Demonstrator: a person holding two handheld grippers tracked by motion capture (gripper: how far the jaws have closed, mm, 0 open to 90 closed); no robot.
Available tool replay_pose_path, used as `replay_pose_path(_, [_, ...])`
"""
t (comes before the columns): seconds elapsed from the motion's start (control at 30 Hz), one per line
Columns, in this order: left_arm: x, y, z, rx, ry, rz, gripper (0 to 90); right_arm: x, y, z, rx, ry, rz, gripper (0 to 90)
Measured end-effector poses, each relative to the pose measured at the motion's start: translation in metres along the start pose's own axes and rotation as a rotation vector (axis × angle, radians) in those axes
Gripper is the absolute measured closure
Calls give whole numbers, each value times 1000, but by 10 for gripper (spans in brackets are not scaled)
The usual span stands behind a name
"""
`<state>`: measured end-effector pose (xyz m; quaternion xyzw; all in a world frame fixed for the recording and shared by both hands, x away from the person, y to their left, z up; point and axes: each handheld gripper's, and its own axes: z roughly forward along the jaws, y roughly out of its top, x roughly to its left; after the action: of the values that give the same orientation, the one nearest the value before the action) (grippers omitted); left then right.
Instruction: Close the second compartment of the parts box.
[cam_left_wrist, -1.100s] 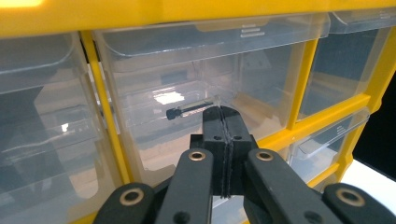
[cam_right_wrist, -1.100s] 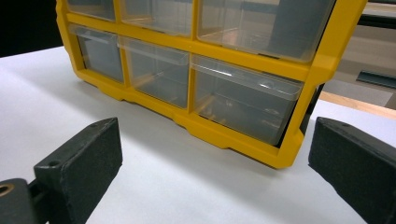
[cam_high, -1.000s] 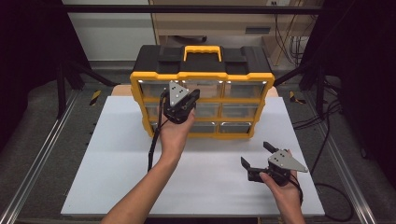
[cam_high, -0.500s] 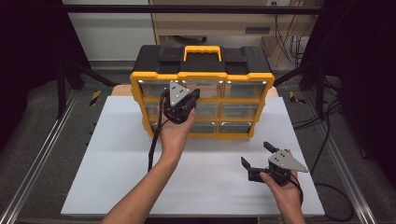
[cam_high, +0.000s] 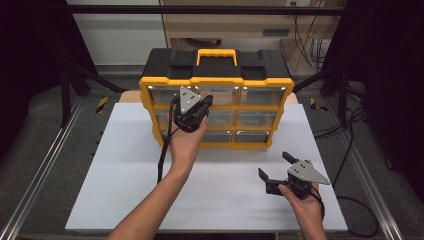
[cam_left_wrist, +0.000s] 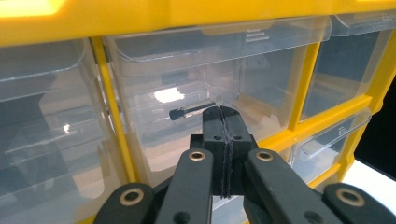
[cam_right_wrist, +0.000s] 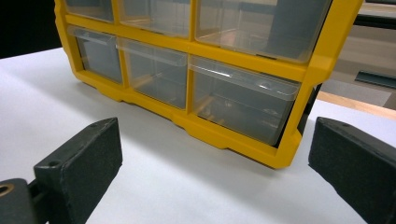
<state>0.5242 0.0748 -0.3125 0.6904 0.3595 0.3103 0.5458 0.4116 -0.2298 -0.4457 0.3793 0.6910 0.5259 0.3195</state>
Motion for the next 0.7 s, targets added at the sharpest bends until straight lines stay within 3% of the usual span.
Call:
replay_pose_path(0.43, [2,-2,-4,-1,6,-4,898,0,0,0,-1,-2,-1,31])
replay_pose_path(0.7, [2,-3,-7,0,-13,-38,898,0,0,-1,-1,-4,-3,30])
